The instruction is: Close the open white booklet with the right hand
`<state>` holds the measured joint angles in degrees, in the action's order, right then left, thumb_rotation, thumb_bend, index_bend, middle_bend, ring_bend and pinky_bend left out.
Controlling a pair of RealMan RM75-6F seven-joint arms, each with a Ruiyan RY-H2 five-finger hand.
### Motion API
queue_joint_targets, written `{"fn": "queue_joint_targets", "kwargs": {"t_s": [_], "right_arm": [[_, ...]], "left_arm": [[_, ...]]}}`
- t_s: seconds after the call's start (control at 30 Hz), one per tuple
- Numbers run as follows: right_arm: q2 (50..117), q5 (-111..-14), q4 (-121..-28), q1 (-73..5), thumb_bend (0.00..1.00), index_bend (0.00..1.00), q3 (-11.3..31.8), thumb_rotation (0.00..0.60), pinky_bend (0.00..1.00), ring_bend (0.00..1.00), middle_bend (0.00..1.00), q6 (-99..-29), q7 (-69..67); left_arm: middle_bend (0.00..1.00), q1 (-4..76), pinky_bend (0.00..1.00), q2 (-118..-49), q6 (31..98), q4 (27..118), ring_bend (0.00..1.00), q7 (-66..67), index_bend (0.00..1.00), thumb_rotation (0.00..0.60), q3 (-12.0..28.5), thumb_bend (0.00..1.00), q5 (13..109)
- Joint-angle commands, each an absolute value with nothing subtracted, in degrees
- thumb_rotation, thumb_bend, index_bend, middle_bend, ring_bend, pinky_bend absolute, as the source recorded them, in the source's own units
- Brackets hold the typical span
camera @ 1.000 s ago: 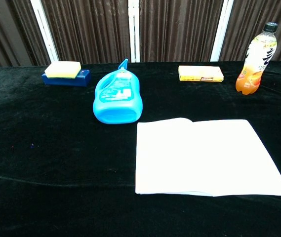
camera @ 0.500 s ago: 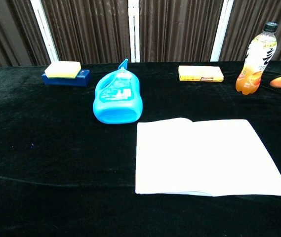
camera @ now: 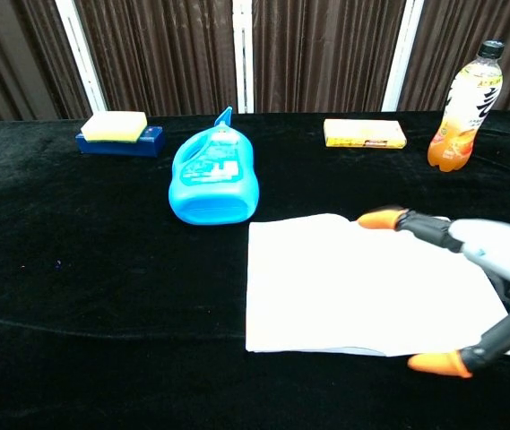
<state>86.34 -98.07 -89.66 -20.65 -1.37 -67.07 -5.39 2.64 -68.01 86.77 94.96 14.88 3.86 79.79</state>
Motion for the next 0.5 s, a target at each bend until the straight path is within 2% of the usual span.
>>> {"fn": "queue_joint_targets", "kwargs": {"t_s": [0.03,0.5], "right_arm": [[89.46,-96.30,-88.04,-21.66,0.04,0.00,-0.70,0.600,0.00,0.00,0.00,-65.87,-6.08],[101.04,-91.30,-80.30,-22.97,0.04,0.00,1.76,0.600,0.00,0.00,0.00,-65.50,-2.94]], "left_arm": [[0.00,2.62,0.00,-67.80,86.55,95.00,0.00,14.72,0.00,0.600,4.08,0.21,79.16],[0.00,2.73,0.00,-66.18,85.62,95.95,0.00,13.40,0.00,0.600,5.18,0.21,76.42]]}}
